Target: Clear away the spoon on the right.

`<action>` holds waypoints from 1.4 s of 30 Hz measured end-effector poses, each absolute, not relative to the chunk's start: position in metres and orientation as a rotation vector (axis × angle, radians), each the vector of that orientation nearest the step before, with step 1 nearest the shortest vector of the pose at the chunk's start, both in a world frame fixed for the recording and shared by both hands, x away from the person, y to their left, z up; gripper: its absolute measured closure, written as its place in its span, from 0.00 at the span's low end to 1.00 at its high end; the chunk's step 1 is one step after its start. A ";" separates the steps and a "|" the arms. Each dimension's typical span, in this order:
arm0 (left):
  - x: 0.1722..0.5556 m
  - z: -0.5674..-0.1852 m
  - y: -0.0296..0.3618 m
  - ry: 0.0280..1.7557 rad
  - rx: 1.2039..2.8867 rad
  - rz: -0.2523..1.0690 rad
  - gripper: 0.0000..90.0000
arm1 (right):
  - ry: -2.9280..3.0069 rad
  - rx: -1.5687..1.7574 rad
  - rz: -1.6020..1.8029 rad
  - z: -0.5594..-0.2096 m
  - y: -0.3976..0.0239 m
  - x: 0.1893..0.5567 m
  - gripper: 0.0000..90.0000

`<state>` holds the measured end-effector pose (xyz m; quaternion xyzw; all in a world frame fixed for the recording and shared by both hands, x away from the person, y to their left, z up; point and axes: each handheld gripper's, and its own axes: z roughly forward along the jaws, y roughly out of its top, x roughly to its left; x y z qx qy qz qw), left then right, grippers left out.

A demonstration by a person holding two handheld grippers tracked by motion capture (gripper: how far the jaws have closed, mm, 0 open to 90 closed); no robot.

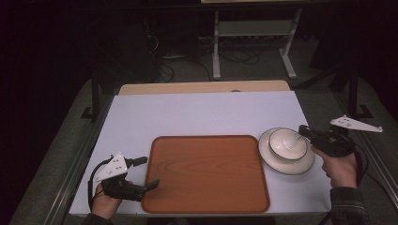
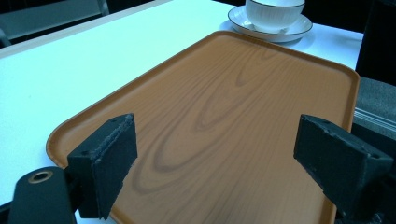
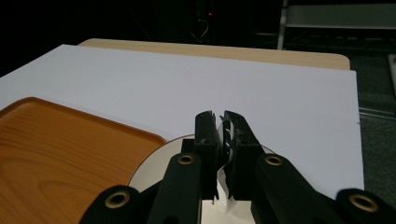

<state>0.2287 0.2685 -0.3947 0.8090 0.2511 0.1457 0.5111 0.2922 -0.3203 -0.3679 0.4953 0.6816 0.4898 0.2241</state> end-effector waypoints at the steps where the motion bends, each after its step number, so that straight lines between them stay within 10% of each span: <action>1: 0.229 -0.395 0.269 0.604 1.945 0.350 0.14 | 1.880 1.365 1.356 -0.367 -0.320 0.293 0.93; 42: 0.228 -0.394 0.269 0.598 1.944 0.348 0.14 | 2.055 1.048 1.452 -0.319 -0.266 0.279 0.93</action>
